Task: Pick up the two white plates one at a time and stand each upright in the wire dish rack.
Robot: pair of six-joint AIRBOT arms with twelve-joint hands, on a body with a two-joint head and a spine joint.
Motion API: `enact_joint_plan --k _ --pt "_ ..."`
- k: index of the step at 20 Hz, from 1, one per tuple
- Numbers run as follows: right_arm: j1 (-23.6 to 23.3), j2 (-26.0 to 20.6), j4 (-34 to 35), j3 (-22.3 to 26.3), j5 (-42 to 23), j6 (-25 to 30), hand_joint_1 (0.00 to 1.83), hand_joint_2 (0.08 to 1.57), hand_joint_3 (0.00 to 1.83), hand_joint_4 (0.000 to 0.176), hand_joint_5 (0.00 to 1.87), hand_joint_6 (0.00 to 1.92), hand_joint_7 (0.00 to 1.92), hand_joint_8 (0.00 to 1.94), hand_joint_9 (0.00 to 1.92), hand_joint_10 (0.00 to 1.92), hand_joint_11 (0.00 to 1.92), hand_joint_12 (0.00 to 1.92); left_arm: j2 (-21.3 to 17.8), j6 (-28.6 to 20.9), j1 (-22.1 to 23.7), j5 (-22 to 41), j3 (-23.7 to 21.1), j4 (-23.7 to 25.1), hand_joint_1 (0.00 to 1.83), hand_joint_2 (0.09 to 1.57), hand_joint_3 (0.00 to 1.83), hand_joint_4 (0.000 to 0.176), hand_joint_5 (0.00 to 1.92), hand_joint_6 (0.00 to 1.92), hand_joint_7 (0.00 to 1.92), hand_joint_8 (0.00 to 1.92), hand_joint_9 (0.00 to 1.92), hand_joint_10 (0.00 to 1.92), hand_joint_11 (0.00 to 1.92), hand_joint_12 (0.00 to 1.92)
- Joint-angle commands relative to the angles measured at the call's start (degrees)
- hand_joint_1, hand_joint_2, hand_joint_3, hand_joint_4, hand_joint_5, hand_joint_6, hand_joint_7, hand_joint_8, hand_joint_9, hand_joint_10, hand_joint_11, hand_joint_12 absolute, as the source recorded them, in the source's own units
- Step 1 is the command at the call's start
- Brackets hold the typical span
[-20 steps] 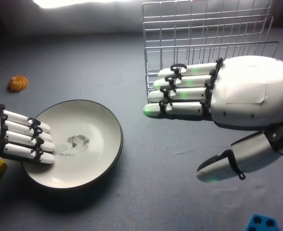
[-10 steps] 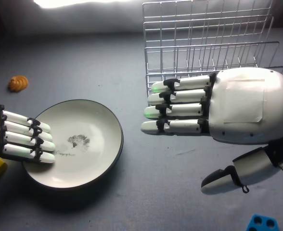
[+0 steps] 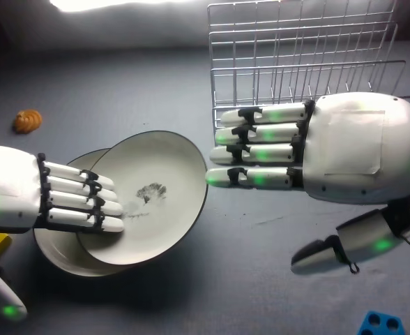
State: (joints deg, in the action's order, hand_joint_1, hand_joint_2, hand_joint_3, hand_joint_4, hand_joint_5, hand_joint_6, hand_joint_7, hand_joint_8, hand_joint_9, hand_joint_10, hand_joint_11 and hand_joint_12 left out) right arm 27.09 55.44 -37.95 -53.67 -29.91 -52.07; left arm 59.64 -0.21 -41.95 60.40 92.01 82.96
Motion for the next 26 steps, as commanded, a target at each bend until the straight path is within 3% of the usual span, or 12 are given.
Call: enact_joint_plan --k 1,5,6,7,8,10,13,15,17,18,24,26 --pt "-0.06 0.57 3.00 0.14 -6.37 -2.31 0.00 1.09 0.00 0.000 0.00 0.00 0.00 0.00 0.00 0.00 0.00 0.00 1.38 -0.09 0.11 0.21 -0.46 0.28 0.00 0.95 0.01 0.000 0.00 0.00 0.00 0.00 0.00 0.00 0.00 0.00" --pt "-0.35 2.57 3.46 0.12 -6.40 -6.50 0.00 1.11 0.01 0.000 0.00 0.00 0.00 0.00 0.00 0.00 0.00 0.00 3.07 -0.10 1.15 0.06 -0.37 0.25 0.00 0.95 0.00 0.000 0.00 0.00 0.00 0.00 0.00 0.00 0.00 0.00" --pt "-0.67 3.35 3.46 0.04 -5.26 -8.01 0.12 1.10 0.00 0.000 0.00 0.00 0.00 0.00 0.00 0.00 0.00 0.00 3.47 -0.12 1.49 0.06 -0.26 0.25 0.00 0.95 0.00 0.000 0.00 0.00 0.00 0.00 0.00 0.00 0.00 0.00" --pt "-0.94 3.99 3.47 -0.14 -3.90 -8.61 0.40 1.09 0.00 0.000 0.00 0.00 0.00 0.00 0.00 0.00 0.00 0.00 3.62 -0.14 1.62 0.05 -0.25 0.25 0.00 0.95 0.00 0.000 0.00 0.00 0.00 0.00 0.00 0.00 0.00 0.00" --pt "-1.25 4.65 3.48 -0.49 -2.47 -8.77 0.81 1.07 0.00 0.000 0.00 0.00 0.00 0.00 0.00 0.00 0.00 0.00 3.74 -0.15 1.69 0.02 -0.26 0.25 0.00 0.95 0.00 0.000 0.00 0.00 0.00 0.00 0.00 0.00 0.00 0.00" --pt "-1.77 6.19 3.52 -1.71 -0.81 -8.99 1.19 1.06 0.00 0.000 0.00 0.00 0.00 0.00 0.00 0.00 0.03 0.01 3.98 -0.15 1.72 -0.03 -0.26 0.26 0.00 0.95 0.00 0.000 0.00 0.00 0.00 0.00 0.00 0.00 0.00 0.00" --pt "-2.47 8.15 4.75 -3.11 0.30 -9.78 1.47 1.14 0.02 0.000 0.00 0.00 0.00 0.00 0.00 0.00 0.04 0.03 4.25 -0.15 1.81 -0.12 -0.26 0.26 0.00 0.94 0.00 0.000 0.00 0.00 0.00 0.00 0.00 0.00 0.00 0.00" --pt "-2.66 9.34 4.79 -3.96 0.33 -9.93 1.54 1.17 0.02 0.000 0.00 0.00 0.00 0.00 0.00 0.00 0.06 0.04 4.39 -0.15 1.84 -0.14 -0.22 0.28 0.00 0.95 0.00 0.000 0.00 0.00 0.00 0.00 0.00 0.00 0.00 0.00" --pt "-2.61 10.47 5.39 -4.77 0.56 -10.22 1.59 1.23 0.01 0.000 0.00 0.00 0.00 0.00 0.00 0.00 0.00 0.42 4.49 -0.18 1.87 -0.25 -0.17 0.28 0.00 0.94 0.00 0.000 0.00 0.00 0.00 0.00 0.00 0.00 0.00 0.00" --pt "-2.61 11.14 5.93 -5.28 0.86 -10.28 1.58 1.24 0.01 0.000 0.00 0.00 0.00 0.00 0.00 0.00 0.00 0.46 4.51 -0.19 1.89 -0.26 -0.17 0.28 0.00 0.95 0.00 0.000 0.00 0.00 0.00 0.00 0.00 0.00 0.00 0.00" --pt "-2.61 14.70 8.80 -8.76 3.49 -10.29 1.52 1.23 0.00 0.000 0.00 0.00 0.00 0.00 0.02 0.01 0.00 0.48 4.64 -0.24 2.01 -0.26 0.24 0.27 0.00 0.95 0.00 0.000 0.00 0.00 0.00 0.00 0.00 0.00 0.00 0.00" --pt "-2.61 15.37 8.93 -9.34 3.58 -10.29 1.50 1.24 0.00 0.000 0.00 0.00 0.00 0.00 0.01 0.01 0.00 0.39 4.66 -0.27 2.06 -0.26 0.35 0.27 0.00 0.95 0.01 0.000 0.00 0.00 0.00 0.00 0.00 0.00 0.00 0.00"
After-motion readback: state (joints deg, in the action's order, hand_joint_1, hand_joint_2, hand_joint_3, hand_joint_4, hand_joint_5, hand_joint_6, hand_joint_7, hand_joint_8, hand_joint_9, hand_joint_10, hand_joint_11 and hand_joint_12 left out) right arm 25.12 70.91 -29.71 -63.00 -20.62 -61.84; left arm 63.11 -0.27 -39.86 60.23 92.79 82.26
